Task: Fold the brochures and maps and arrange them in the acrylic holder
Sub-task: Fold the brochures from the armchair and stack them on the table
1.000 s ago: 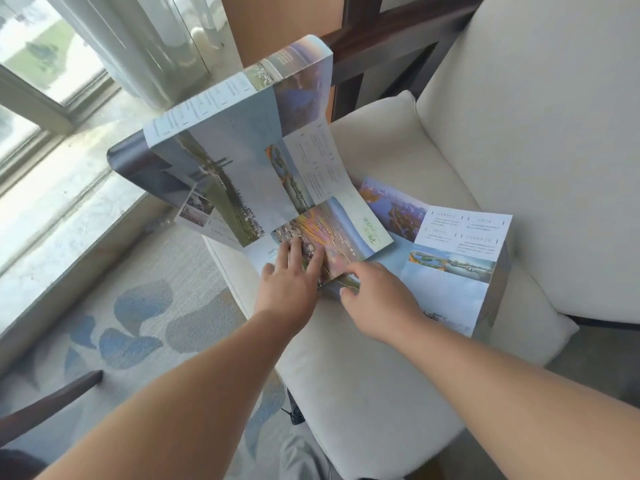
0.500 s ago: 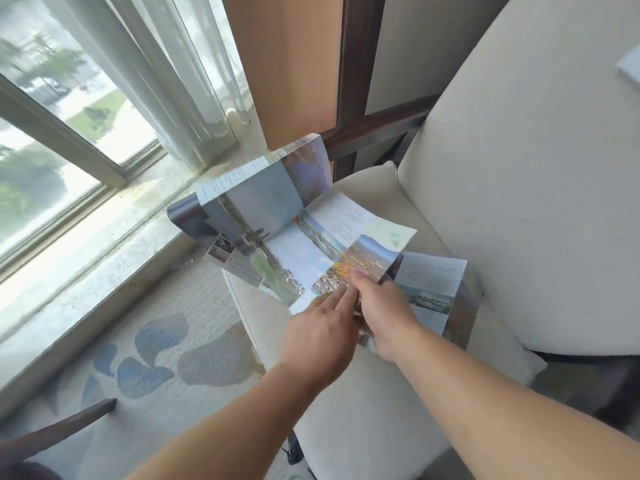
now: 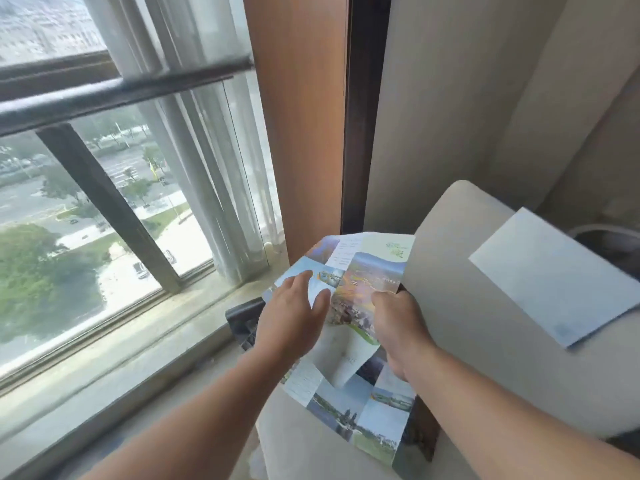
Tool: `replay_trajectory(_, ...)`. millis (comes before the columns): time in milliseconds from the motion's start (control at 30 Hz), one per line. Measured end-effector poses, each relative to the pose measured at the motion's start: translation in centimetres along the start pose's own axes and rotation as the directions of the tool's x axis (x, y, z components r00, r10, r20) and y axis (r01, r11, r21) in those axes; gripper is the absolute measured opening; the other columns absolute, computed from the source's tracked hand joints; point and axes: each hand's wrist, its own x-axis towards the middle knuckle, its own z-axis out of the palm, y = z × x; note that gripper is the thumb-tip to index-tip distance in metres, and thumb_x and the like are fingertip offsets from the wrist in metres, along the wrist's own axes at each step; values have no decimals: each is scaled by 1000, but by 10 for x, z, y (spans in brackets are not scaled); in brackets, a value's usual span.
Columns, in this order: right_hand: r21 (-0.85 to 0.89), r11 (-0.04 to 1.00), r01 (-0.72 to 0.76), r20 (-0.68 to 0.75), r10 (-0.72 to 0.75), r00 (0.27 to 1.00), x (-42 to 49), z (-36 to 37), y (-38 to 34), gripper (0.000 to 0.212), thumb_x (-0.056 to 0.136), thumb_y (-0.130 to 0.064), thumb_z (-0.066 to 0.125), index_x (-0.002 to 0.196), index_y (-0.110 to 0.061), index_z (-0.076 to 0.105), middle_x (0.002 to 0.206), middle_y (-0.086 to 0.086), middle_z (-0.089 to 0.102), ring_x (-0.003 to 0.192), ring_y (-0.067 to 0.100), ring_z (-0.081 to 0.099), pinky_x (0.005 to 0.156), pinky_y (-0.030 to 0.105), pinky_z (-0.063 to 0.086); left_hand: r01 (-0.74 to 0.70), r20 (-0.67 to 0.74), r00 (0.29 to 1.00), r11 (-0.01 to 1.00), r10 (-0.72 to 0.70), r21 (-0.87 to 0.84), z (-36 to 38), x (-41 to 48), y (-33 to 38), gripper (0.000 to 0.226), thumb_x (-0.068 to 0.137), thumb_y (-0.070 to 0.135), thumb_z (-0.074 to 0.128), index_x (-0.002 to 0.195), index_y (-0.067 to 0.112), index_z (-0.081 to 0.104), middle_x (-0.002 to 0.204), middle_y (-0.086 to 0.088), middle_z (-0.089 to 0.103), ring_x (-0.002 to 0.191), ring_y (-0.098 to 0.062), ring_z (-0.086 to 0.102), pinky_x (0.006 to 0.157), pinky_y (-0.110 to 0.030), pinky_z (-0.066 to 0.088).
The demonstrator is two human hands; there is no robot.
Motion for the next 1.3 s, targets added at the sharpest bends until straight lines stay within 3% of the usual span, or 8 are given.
replay_trajectory(200,-103,956,274,164,-255,953,-56,-1,-109,25,85,-20,54,94,0,67,99,23,71,75,31,61,67,44,50,-16,-112,994,996,7,-84,-95,-12,35,55,98,47,37,146,21,34,147,-2,44,132,-20,43,101,-35,36)
replay_trajectory(367,-239,830,504,204,-465,862,-122,10,-162,24,93,-27,44,99,-17,65,95,9,67,93,34,63,88,48,54,-104,-160,983,988,85,-115,-160,-41,51,61,98,55,35,151,25,25,154,1,35,138,-19,37,106,-37,33)
replay_trajectory(600,-52,887,460,129,-451,883,-194,24,-169,21,92,-16,45,78,-21,60,67,-6,65,72,19,63,61,30,48,-164,-77,986,952,149,-257,-170,-99,42,88,87,74,36,155,30,-1,163,2,11,148,-17,15,116,-41,20)
replay_trajectory(733,78,920,384,119,-391,913,-220,23,-181,16,90,-15,47,84,-15,61,74,2,68,87,34,68,79,47,56,-62,-64,997,880,36,-472,-164,-127,29,97,81,78,30,155,23,1,163,-2,12,148,-17,11,118,-36,14)
replay_trajectory(933,140,939,313,65,-325,944,-234,4,-201,19,93,-5,45,81,-14,57,100,15,63,94,33,64,95,47,50,-278,-84,960,920,265,-275,-176,-163,9,75,82,46,33,153,39,8,161,4,19,145,-19,24,116,-41,28)
replay_trajectory(1067,113,951,287,93,-297,950,-233,-9,-208,25,92,-6,42,114,-1,54,140,21,46,127,42,49,104,59,43,-255,-193,931,931,309,261,-180,-165,22,81,89,30,44,154,29,-4,159,-5,23,143,-26,29,111,-46,31)
replay_trajectory(1167,106,957,270,118,-281,952,-229,-19,-210,34,93,-7,44,126,0,49,146,21,42,132,42,45,107,58,40,-260,-278,871,860,405,439,-179,-160,35,79,92,17,44,153,20,-6,136,-4,52,102,-27,62,78,-43,52)
replay_trajectory(1300,113,970,215,165,-232,959,-223,-34,-208,48,90,-11,50,138,-6,46,147,16,43,133,37,44,110,57,36,-243,-369,848,899,380,365,-181,-160,43,83,89,4,41,155,28,-4,133,1,56,77,-30,64,52,-36,45)
